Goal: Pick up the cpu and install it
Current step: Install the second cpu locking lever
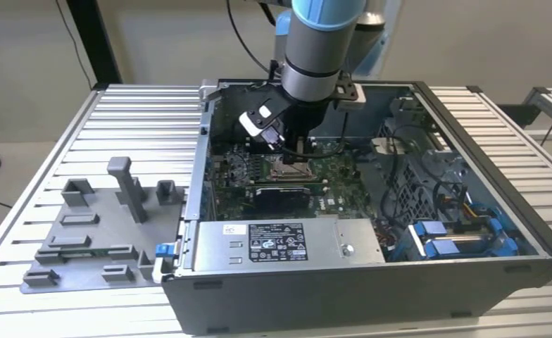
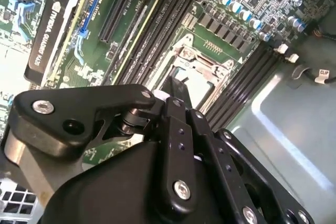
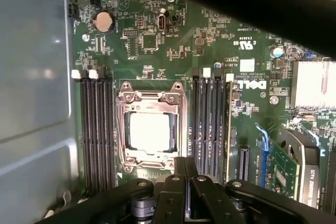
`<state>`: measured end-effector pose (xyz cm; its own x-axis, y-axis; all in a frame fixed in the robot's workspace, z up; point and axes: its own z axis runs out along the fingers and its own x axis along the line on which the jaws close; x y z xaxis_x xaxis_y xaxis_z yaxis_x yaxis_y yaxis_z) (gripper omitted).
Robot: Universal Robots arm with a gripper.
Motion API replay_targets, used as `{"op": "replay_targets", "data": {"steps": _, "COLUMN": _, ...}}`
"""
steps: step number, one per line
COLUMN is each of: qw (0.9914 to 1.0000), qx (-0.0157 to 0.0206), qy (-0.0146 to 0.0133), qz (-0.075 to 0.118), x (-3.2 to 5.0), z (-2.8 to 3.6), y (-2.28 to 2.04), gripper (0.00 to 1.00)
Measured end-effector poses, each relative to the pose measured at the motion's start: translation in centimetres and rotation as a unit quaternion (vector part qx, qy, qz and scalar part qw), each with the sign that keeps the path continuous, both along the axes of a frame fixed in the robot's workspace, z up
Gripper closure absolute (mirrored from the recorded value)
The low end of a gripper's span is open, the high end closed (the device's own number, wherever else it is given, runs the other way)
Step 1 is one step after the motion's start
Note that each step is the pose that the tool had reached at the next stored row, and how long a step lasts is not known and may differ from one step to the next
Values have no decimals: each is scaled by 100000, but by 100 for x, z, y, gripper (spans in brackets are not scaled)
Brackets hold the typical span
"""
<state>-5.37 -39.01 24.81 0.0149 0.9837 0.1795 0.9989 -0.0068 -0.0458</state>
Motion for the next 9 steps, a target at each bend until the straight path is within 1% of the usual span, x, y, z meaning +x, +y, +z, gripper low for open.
{"op": "replay_targets", "data": {"steps": 7, "qw": 99970, "qx": 56, "qy": 2, "qz": -2453, "x": -15, "z": -51, "y": 3, "gripper": 100}}
{"op": "replay_targets", "data": {"steps": 8, "qw": 99966, "qx": 133, "qy": -1, "qz": -2589, "x": -21, "z": -54, "y": 3, "gripper": 100}}
{"op": "replay_targets", "data": {"steps": 9, "qw": 99964, "qx": 369, "qy": 7, "qz": -2658, "x": -29, "z": -59, "y": 3, "gripper": 100}}
